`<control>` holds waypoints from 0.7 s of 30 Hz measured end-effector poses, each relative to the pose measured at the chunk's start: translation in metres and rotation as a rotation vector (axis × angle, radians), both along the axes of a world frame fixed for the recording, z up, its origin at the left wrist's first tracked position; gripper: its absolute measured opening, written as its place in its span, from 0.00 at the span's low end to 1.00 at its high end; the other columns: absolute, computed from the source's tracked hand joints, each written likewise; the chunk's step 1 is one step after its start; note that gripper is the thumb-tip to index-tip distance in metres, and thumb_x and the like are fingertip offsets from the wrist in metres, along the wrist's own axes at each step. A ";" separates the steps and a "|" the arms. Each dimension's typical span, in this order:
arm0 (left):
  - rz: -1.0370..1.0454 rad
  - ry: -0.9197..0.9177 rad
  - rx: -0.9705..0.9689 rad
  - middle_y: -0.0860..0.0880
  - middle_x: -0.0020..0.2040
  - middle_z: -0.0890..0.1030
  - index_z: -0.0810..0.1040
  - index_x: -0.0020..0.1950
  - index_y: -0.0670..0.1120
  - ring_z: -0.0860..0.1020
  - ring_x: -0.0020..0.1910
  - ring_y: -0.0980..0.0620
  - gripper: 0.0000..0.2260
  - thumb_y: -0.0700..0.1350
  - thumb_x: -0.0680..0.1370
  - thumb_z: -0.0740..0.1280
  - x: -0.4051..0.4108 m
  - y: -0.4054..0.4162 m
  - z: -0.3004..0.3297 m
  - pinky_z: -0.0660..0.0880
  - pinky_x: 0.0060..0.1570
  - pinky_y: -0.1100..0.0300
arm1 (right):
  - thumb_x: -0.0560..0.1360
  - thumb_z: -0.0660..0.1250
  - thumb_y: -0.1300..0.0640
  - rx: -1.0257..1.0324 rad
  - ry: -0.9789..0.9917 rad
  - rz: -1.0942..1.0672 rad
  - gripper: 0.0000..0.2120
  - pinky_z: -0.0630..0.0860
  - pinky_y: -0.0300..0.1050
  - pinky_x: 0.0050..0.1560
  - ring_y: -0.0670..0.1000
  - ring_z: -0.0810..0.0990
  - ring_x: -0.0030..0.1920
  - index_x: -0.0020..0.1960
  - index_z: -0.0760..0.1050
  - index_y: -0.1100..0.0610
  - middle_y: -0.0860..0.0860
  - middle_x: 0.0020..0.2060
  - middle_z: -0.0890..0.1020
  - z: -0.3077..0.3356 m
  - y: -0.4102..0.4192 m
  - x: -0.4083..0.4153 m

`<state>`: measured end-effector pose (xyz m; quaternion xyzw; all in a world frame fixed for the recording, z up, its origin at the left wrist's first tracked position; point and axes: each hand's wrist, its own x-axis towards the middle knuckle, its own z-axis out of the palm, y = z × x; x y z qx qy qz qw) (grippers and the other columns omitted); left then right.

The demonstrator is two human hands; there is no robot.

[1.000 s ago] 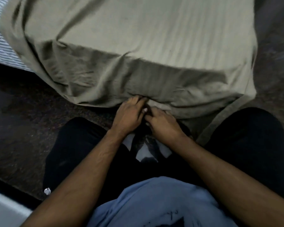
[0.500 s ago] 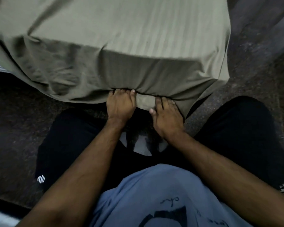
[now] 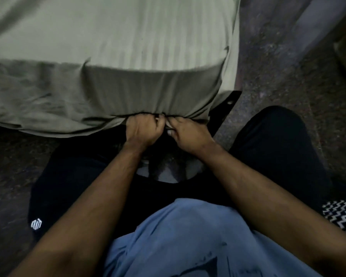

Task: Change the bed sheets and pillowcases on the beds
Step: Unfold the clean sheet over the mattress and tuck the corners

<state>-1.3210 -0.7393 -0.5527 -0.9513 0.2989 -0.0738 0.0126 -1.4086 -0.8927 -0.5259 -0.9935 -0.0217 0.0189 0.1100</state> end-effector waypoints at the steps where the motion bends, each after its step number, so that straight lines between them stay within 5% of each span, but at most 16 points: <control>1: -0.024 -0.006 0.037 0.41 0.29 0.79 0.82 0.36 0.43 0.78 0.27 0.41 0.19 0.50 0.79 0.58 0.003 0.000 -0.001 0.68 0.27 0.58 | 0.80 0.63 0.50 -0.052 0.004 0.017 0.22 0.78 0.50 0.53 0.56 0.79 0.61 0.73 0.69 0.52 0.51 0.65 0.78 0.002 0.003 -0.007; 4: -0.061 0.064 0.140 0.46 0.25 0.74 0.78 0.32 0.45 0.74 0.21 0.46 0.11 0.45 0.73 0.61 0.011 0.002 0.004 0.67 0.23 0.63 | 0.80 0.61 0.50 -0.036 -0.074 -0.120 0.19 0.78 0.51 0.50 0.59 0.79 0.57 0.67 0.74 0.58 0.56 0.60 0.78 0.003 0.006 -0.029; 7: -0.067 0.049 0.205 0.45 0.27 0.76 0.80 0.35 0.44 0.76 0.23 0.44 0.12 0.44 0.74 0.59 0.003 0.006 0.015 0.70 0.22 0.60 | 0.81 0.59 0.48 -0.076 -0.022 -0.234 0.25 0.73 0.54 0.57 0.63 0.76 0.58 0.71 0.68 0.64 0.61 0.62 0.74 -0.007 0.013 -0.037; 11: 0.013 0.190 -0.034 0.36 0.47 0.84 0.82 0.51 0.43 0.82 0.46 0.35 0.19 0.52 0.84 0.56 -0.016 0.007 0.030 0.77 0.42 0.47 | 0.79 0.54 0.48 -0.051 -0.048 -0.351 0.22 0.73 0.55 0.56 0.62 0.78 0.54 0.62 0.75 0.62 0.60 0.54 0.78 -0.011 0.021 -0.022; 15: -0.087 0.193 -0.196 0.38 0.55 0.82 0.78 0.60 0.43 0.80 0.54 0.37 0.22 0.55 0.83 0.52 -0.035 0.019 0.028 0.76 0.50 0.48 | 0.75 0.57 0.53 -0.001 -0.054 -0.444 0.19 0.77 0.48 0.41 0.60 0.83 0.35 0.38 0.82 0.61 0.59 0.35 0.84 -0.006 0.017 -0.001; 17: -0.158 0.205 -0.142 0.37 0.58 0.81 0.77 0.64 0.40 0.79 0.56 0.37 0.25 0.55 0.82 0.50 -0.029 0.019 0.025 0.74 0.57 0.48 | 0.72 0.58 0.55 -0.065 0.061 -0.401 0.18 0.75 0.45 0.38 0.58 0.83 0.31 0.34 0.82 0.60 0.56 0.30 0.84 -0.009 0.017 0.011; 19: -0.121 0.183 -0.041 0.37 0.50 0.84 0.80 0.56 0.42 0.82 0.48 0.37 0.21 0.52 0.83 0.52 -0.021 0.014 0.024 0.76 0.48 0.48 | 0.71 0.57 0.55 -0.083 0.077 -0.368 0.18 0.74 0.42 0.36 0.57 0.81 0.27 0.31 0.82 0.58 0.54 0.27 0.82 -0.010 0.018 0.017; 21: -0.047 0.235 0.117 0.40 0.36 0.82 0.81 0.42 0.45 0.81 0.33 0.38 0.17 0.49 0.81 0.56 -0.008 0.007 0.026 0.75 0.31 0.52 | 0.76 0.56 0.54 -0.157 0.099 -0.369 0.20 0.76 0.44 0.39 0.58 0.84 0.35 0.39 0.85 0.56 0.55 0.35 0.85 0.001 0.016 0.019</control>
